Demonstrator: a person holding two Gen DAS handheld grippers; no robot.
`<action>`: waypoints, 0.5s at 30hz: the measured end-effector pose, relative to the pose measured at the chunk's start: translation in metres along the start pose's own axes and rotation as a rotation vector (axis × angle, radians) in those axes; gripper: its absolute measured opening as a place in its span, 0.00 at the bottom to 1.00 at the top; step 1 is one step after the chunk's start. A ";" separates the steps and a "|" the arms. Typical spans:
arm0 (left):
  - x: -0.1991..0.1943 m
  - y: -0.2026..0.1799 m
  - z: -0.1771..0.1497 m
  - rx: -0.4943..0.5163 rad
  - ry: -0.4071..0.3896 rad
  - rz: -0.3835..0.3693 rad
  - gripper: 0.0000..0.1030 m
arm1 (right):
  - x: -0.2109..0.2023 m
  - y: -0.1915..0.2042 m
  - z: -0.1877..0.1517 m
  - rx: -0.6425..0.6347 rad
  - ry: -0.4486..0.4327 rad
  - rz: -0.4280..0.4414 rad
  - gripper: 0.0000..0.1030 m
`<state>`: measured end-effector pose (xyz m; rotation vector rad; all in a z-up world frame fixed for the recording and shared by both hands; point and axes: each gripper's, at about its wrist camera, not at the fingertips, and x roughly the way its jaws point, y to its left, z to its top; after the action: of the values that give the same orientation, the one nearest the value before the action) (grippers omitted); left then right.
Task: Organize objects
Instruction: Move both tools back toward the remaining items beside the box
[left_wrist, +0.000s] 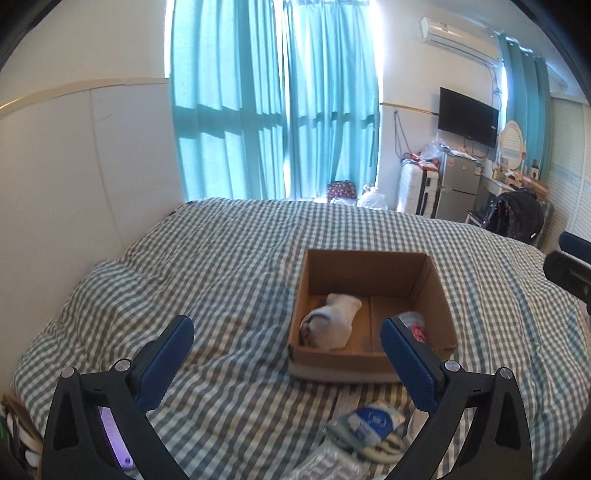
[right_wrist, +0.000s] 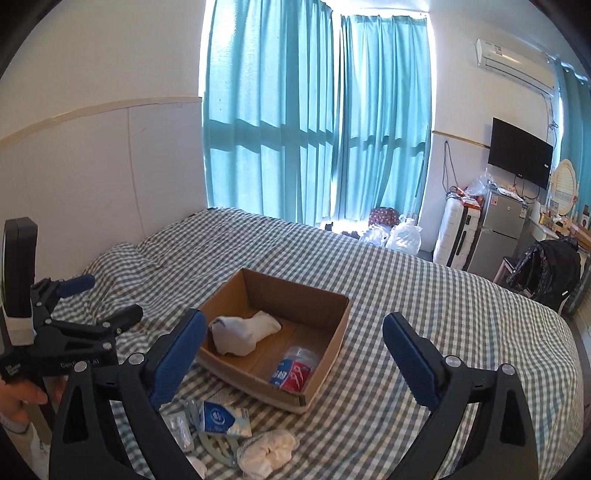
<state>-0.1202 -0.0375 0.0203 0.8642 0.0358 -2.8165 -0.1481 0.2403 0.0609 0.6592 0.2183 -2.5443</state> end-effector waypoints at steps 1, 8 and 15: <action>-0.002 0.003 -0.005 -0.005 0.002 0.004 1.00 | -0.003 0.001 -0.006 -0.007 0.006 0.001 0.98; 0.005 0.009 -0.054 -0.024 0.072 0.012 1.00 | 0.005 0.005 -0.055 -0.027 0.074 0.009 0.98; 0.029 0.006 -0.111 -0.007 0.162 0.047 1.00 | 0.037 0.008 -0.110 -0.006 0.152 0.017 0.98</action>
<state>-0.0809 -0.0402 -0.0881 1.0758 0.0480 -2.6954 -0.1273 0.2474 -0.0533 0.8489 0.2708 -2.4779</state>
